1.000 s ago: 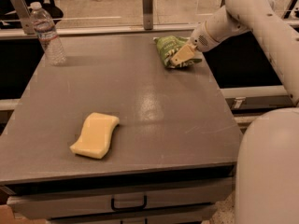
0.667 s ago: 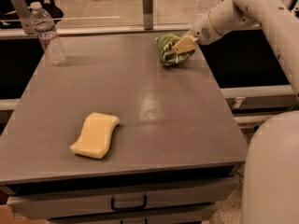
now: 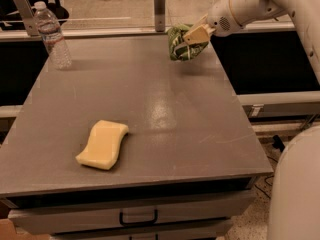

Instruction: Move green jalapeno chip bag near sponge

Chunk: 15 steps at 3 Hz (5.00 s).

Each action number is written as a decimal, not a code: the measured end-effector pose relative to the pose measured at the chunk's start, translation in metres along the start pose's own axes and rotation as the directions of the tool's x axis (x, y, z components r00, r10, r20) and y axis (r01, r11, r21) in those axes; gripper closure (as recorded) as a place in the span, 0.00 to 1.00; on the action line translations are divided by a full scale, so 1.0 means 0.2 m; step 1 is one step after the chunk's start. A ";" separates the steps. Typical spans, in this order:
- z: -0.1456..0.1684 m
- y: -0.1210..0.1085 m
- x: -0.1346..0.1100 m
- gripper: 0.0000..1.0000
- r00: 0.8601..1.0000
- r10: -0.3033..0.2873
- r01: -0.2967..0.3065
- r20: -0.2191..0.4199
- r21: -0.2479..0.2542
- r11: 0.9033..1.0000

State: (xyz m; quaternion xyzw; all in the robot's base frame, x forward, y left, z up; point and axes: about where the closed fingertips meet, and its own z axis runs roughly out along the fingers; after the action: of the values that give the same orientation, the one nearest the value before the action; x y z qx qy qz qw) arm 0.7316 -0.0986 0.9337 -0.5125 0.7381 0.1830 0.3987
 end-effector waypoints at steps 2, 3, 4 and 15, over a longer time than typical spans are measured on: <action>0.08 0.12 -0.04 1.00 0.998 -0.058 0.059 0.014 -0.065 0.996; 0.15 0.36 -0.14 1.00 0.985 -0.162 0.170 0.058 -0.160 0.972; 0.18 0.59 -0.24 1.00 0.957 -0.272 0.287 0.100 -0.202 0.936; -0.30 1.00 -0.28 0.00 0.808 -0.589 0.571 0.005 -0.256 0.780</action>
Offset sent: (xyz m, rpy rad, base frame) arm -0.0470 0.0634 -0.0147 -0.0086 -0.0228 0.2369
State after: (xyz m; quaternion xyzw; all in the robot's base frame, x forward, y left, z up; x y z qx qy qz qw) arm 0.5369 -0.0233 0.9861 -0.7665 0.5305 0.1218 0.3409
